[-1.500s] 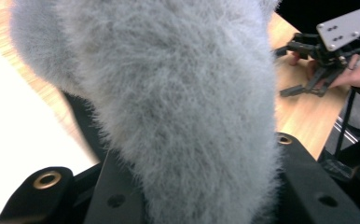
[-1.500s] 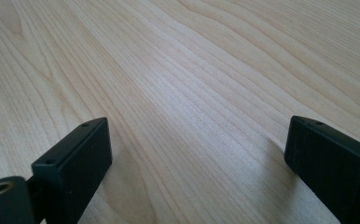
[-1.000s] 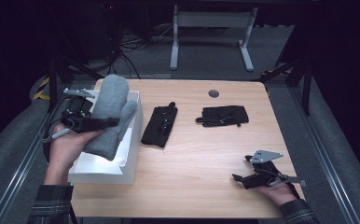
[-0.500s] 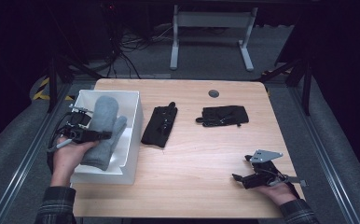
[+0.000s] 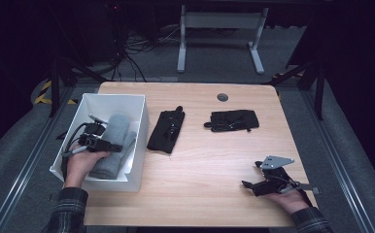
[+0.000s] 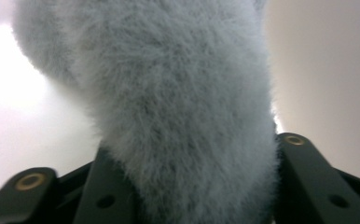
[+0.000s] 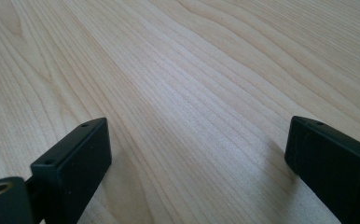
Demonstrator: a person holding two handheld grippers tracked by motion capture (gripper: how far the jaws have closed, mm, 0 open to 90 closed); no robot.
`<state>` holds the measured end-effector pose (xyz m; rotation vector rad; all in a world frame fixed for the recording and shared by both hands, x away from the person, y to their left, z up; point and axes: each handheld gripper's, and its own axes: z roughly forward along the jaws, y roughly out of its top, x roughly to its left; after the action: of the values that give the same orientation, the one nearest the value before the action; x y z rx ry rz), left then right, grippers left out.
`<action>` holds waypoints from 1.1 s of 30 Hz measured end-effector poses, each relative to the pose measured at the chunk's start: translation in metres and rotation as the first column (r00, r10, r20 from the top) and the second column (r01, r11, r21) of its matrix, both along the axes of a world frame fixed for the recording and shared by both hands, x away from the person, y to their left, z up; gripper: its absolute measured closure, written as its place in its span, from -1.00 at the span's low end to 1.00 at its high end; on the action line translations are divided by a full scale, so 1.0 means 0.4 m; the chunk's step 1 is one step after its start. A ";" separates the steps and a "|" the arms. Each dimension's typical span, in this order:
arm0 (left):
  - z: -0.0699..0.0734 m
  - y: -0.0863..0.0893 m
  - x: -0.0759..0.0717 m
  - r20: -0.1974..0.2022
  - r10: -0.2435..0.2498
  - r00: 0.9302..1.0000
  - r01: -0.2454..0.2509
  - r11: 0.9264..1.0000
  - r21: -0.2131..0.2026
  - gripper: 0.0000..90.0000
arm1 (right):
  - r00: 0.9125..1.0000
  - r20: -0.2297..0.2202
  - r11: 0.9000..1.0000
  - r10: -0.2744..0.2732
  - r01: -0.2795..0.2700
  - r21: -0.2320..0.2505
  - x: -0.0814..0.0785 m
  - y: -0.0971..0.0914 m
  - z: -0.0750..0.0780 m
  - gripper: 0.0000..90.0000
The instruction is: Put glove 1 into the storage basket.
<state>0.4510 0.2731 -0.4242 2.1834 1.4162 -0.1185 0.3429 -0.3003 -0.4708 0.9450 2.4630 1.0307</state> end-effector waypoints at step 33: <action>0.249 -0.073 -0.071 0.320 -0.008 0.947 0.008 1.000 0.002 -0.69 | 1.000 0.000 1.000 0.000 0.000 0.000 0.000 0.000 0.000 -0.84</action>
<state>0.4226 0.2441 -0.3247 2.0939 1.2219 0.2250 0.3429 -0.3003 -0.4708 0.9456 2.4628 1.0306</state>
